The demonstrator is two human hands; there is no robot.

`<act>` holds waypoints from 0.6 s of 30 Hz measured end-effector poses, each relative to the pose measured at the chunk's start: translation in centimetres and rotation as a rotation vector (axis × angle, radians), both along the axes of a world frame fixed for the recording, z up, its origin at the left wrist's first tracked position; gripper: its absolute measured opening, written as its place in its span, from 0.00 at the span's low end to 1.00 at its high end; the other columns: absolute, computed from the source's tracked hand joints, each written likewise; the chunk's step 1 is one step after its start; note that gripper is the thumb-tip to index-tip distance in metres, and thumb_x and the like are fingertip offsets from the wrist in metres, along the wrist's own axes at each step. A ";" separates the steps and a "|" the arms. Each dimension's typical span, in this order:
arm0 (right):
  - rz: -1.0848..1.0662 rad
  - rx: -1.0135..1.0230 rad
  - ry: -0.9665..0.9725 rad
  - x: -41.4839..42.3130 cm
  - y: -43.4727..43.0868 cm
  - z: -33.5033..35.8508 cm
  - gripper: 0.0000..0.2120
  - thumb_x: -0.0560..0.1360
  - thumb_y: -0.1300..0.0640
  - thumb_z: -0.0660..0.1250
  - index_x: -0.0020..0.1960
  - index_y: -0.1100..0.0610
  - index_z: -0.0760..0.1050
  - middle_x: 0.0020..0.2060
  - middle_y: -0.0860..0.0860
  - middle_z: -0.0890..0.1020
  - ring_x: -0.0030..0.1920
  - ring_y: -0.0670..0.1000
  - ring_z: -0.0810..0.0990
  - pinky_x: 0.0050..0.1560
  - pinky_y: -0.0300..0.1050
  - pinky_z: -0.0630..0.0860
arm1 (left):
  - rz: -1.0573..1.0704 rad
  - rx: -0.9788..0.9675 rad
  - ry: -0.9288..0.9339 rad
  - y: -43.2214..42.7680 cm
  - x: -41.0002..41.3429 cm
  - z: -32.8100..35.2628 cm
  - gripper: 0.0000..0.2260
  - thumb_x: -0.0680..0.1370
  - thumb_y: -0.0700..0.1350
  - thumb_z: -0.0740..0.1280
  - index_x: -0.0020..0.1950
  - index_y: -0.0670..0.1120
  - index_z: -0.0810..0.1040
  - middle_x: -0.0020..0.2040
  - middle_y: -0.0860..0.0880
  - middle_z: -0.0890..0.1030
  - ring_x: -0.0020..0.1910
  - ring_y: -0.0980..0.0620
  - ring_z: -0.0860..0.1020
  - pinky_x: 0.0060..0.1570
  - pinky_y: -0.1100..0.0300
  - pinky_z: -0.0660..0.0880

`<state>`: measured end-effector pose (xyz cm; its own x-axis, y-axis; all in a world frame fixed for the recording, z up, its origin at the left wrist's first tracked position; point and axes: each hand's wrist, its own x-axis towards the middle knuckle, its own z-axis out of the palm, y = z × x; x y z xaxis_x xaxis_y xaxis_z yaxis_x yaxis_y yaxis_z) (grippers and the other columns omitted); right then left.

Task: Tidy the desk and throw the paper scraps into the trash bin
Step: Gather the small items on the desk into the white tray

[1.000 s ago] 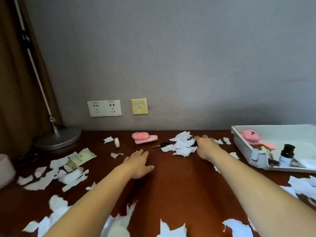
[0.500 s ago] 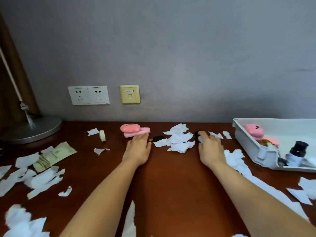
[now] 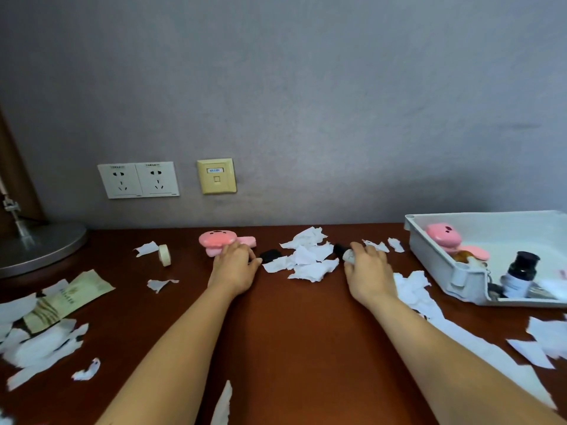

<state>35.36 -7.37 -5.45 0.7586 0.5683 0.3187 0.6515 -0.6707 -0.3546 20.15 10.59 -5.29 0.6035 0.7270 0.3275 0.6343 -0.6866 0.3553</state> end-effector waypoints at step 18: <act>-0.038 0.143 -0.017 -1.0 -0.7 1.4 0.14 0.78 0.52 0.59 0.62 0.55 0.68 0.57 0.53 0.78 0.62 0.55 0.70 0.61 0.50 0.64 | -0.138 -0.197 -0.434 -1.4 -1.4 1.7 0.06 0.80 0.39 0.60 0.45 0.44 0.74 0.39 0.54 0.81 0.44 0.52 0.80 0.49 0.55 0.76</act>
<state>34.35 -8.05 -4.01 0.7724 0.4873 0.4073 0.6334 -0.6383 -0.4376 18.77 9.20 -3.55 0.5368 0.7233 0.4343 0.3073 -0.6470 0.6978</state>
